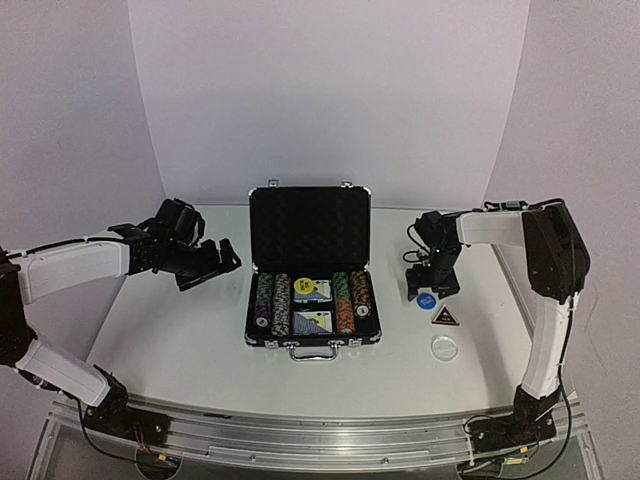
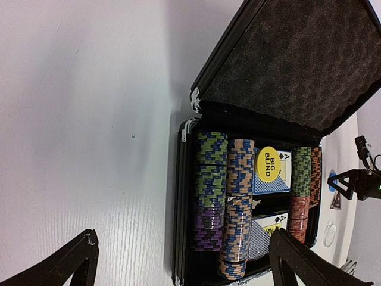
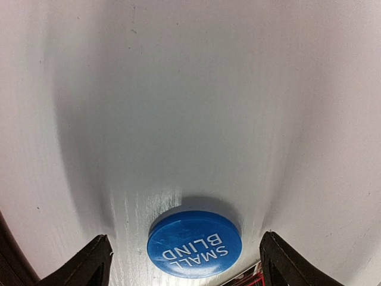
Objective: Pack up texas hold em set
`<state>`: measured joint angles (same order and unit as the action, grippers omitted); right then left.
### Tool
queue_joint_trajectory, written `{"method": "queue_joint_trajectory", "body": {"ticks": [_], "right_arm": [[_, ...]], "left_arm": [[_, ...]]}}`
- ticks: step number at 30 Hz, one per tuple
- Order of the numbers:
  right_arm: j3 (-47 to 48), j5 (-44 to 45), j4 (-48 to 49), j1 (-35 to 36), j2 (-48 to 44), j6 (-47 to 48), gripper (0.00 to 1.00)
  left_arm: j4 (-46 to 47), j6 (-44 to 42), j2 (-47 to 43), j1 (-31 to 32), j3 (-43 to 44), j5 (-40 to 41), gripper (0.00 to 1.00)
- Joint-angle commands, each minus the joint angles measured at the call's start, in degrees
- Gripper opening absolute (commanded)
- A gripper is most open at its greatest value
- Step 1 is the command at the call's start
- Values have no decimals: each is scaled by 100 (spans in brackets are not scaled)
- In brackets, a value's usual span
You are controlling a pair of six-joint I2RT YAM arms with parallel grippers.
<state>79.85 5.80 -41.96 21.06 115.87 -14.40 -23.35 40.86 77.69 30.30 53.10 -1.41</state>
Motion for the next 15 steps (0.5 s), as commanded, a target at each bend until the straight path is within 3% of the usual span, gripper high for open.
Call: {"method": "queue_joint_trajectory", "body": {"ticks": [1,5,15], "right_arm": [[80,-15,29,-25,43,22,79],[2,-74,30,-25,105,8,69],[-391,-21,25,-28,-119,11,66]], "left_arm": [[130,75,-121,-21,-44,-8,100],[107,78,-131,-25,-32,-7,100],[77,119,-197,-25,-69,-32,100]]}}
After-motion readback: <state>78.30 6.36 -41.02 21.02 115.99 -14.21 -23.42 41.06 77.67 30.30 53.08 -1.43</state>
